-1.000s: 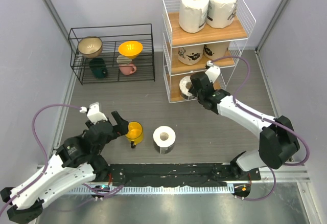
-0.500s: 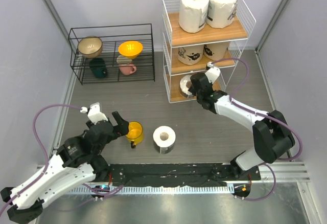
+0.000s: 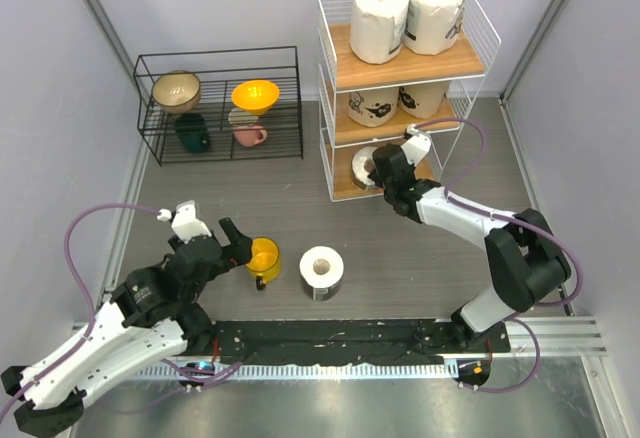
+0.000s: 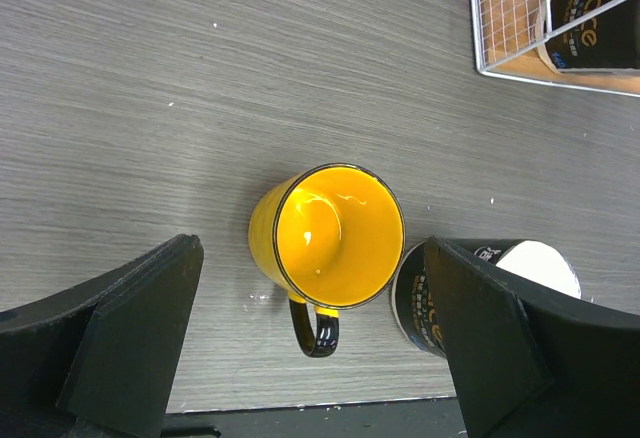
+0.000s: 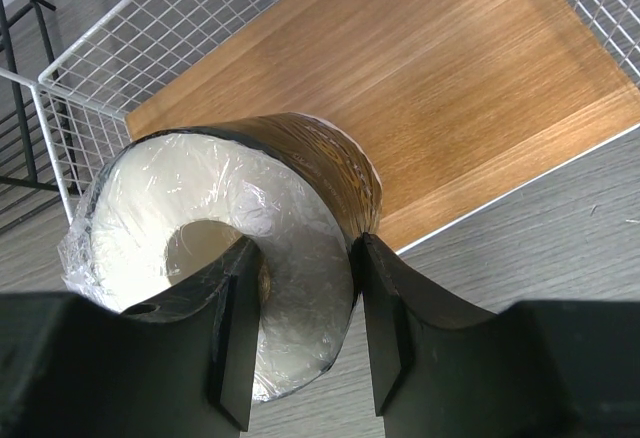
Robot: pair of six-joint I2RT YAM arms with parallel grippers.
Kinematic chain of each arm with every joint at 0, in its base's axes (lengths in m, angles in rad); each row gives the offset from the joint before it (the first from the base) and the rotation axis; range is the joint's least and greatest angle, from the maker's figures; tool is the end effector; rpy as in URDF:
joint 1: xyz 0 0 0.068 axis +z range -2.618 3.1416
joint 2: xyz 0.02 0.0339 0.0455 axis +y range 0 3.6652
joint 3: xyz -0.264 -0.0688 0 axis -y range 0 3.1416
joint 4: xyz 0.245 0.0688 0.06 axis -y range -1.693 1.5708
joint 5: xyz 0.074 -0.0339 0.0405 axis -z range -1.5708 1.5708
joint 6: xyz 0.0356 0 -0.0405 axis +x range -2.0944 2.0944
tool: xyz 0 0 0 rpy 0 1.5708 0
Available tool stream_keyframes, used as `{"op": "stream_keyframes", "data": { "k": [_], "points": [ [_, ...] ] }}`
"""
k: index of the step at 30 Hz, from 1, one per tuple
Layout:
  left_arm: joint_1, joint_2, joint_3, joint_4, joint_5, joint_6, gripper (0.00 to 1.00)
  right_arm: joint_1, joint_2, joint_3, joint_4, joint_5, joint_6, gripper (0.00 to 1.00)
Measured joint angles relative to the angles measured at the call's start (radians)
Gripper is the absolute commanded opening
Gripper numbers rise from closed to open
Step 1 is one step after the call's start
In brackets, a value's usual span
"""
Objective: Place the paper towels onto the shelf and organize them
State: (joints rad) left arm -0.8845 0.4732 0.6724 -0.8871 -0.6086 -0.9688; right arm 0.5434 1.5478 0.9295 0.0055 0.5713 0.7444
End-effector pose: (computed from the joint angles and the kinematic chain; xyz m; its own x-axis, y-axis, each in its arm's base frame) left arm 0.0747 -0.0591 0.2756 -0.5203 -0.4320 -0.7367 -0.1307 0.8927 -0.4312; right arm 0.2953 0.1559 0.2245 -0.4003 0.4241 -0.8124 0.2921 0.8993 0.3255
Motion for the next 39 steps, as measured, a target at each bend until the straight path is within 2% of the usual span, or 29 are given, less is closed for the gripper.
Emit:
{"op": "stream_keyframes", "data": {
  "k": [5,17,25,33,39],
  "points": [
    [0.0,0.0,0.0,0.0,0.0,0.0,1.0,-0.002,0.007,-0.002,0.012,0.002,0.011,0.37],
    [0.0,-0.022,0.0,-0.009,0.0,-0.001,1.0,-0.002,0.013,-0.005,0.041,0.003,0.026,0.6],
    [0.0,-0.037,0.0,-0.013,0.0,-0.012,1.0,-0.005,-0.008,-0.019,0.048,0.001,0.025,0.64],
    [0.0,-0.037,0.0,-0.015,0.0,-0.019,1.0,-0.005,-0.148,-0.059,0.054,-0.022,0.016,0.65],
    [0.0,-0.037,0.0,-0.016,0.0,-0.019,1.0,-0.005,-0.37,-0.138,0.035,-0.062,0.017,0.65]
  ]
}}
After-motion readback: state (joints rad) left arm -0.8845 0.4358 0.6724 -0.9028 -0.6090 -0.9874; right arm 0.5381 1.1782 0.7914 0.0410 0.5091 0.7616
